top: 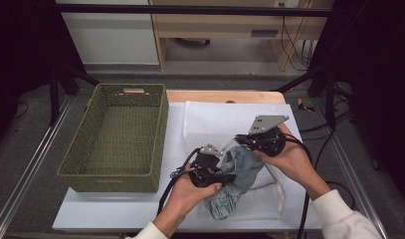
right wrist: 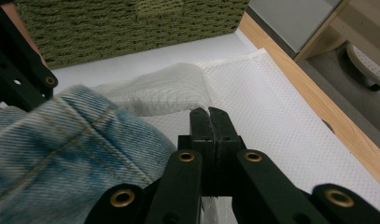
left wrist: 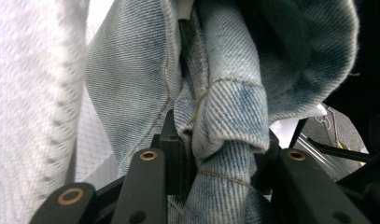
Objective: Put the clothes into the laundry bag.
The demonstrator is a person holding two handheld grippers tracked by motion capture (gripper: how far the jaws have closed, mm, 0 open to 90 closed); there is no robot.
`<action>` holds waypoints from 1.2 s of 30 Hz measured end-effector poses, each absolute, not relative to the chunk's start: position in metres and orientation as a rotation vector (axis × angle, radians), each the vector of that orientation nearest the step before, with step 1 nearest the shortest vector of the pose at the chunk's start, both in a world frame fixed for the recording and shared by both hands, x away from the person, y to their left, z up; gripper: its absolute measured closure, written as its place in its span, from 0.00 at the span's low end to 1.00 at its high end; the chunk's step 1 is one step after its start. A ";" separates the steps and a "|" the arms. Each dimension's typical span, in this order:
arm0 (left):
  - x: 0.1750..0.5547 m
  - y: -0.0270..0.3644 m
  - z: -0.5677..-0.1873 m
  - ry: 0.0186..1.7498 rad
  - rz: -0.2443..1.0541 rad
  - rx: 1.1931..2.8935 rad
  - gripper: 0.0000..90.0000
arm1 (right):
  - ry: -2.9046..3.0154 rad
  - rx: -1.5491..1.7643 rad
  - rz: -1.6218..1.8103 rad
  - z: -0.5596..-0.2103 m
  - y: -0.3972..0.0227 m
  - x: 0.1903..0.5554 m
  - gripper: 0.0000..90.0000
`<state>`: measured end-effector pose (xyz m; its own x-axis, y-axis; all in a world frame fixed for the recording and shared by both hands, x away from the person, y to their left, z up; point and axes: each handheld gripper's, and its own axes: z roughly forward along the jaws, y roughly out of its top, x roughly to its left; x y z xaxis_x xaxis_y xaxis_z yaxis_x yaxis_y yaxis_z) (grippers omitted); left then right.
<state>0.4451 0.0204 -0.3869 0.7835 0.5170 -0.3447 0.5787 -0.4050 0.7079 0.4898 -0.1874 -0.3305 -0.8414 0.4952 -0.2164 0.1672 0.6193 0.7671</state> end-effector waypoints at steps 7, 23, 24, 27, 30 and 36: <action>0.450 0.023 -0.392 0.844 -0.093 2.064 0.73 | 2.431 0.536 1.104 -0.326 -0.190 0.486 1.00; 0.466 0.010 -0.381 0.836 0.045 2.119 0.73 | 2.388 0.546 1.161 -0.317 -0.193 0.481 1.00; 0.466 0.010 -0.381 0.836 0.045 2.119 0.73 | 2.387 0.541 1.163 -0.317 -0.193 0.480 1.00; 0.474 0.007 -0.389 0.865 0.049 2.104 0.73 | 2.393 0.537 1.155 -0.318 -0.191 0.478 1.00; 0.478 0.006 -0.392 0.873 0.085 2.100 0.72 | 2.397 0.537 1.159 -0.323 -0.190 0.477 1.00; 0.486 0.006 -0.399 0.919 0.097 2.066 0.66 | 2.402 0.540 1.180 -0.330 -0.188 0.475 1.00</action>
